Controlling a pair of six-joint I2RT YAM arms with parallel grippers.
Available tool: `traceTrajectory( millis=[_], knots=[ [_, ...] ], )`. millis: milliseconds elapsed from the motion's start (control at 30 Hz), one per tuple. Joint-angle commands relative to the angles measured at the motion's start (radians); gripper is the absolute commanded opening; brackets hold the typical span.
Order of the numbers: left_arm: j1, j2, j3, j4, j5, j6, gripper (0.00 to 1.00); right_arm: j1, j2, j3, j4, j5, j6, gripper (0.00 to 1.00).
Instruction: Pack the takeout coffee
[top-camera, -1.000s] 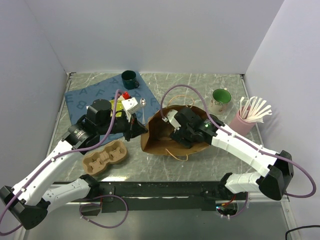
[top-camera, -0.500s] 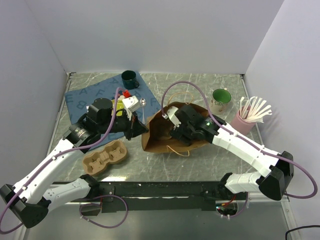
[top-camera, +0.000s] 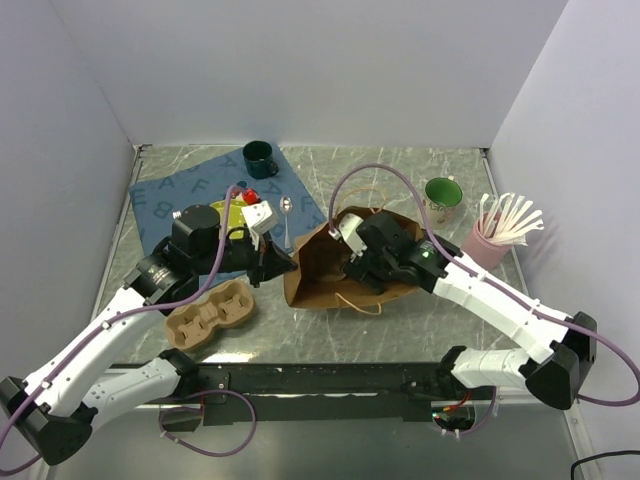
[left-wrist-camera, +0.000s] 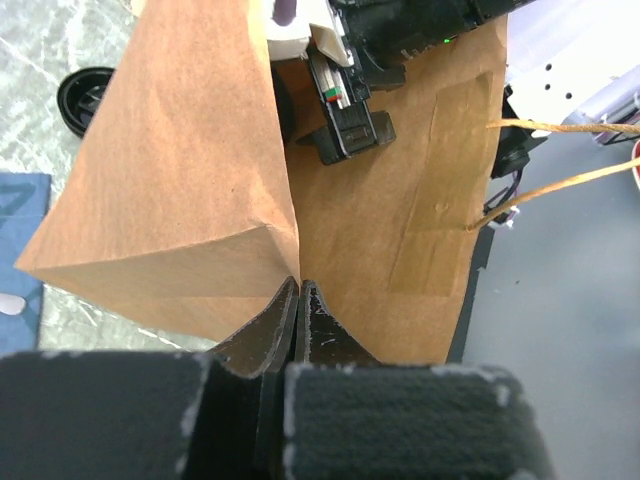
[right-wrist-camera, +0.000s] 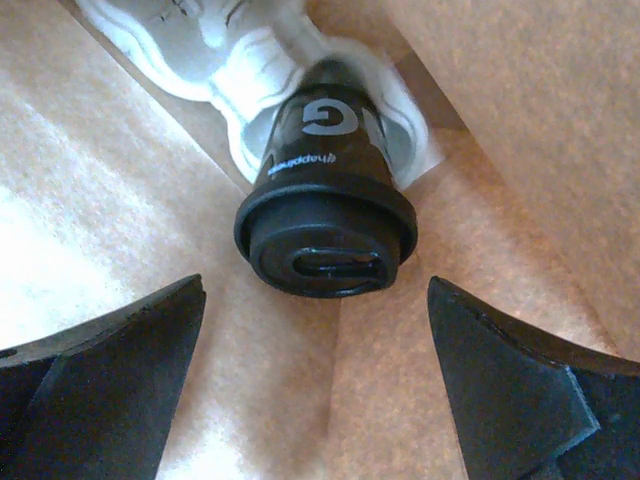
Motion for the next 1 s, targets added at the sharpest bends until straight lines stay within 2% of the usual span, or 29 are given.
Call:
traceTrajectory(
  millis=[0,133,467,733,967],
  knots=[
    [-0.004,-0.019,-0.02,0.006,0.055,0.074,0.01,-0.018,-0.041,-0.066,0.076,0.034,0.013,1.0],
    [-0.004,-0.005,-0.006,-0.028,0.054,0.16,0.01,-0.016,-0.008,-0.08,0.088,0.046,0.012,1.0],
    [-0.004,-0.007,-0.023,0.0,0.063,0.182,0.01,-0.018,0.045,-0.122,0.174,0.055,-0.031,1.0],
    [-0.004,-0.007,-0.015,-0.009,0.067,0.194,0.01,-0.025,0.108,-0.111,0.204,0.092,-0.053,1.0],
    [-0.004,0.001,-0.014,0.0,0.064,0.188,0.01,-0.033,0.125,-0.062,0.197,0.066,-0.065,1.0]
  ],
)
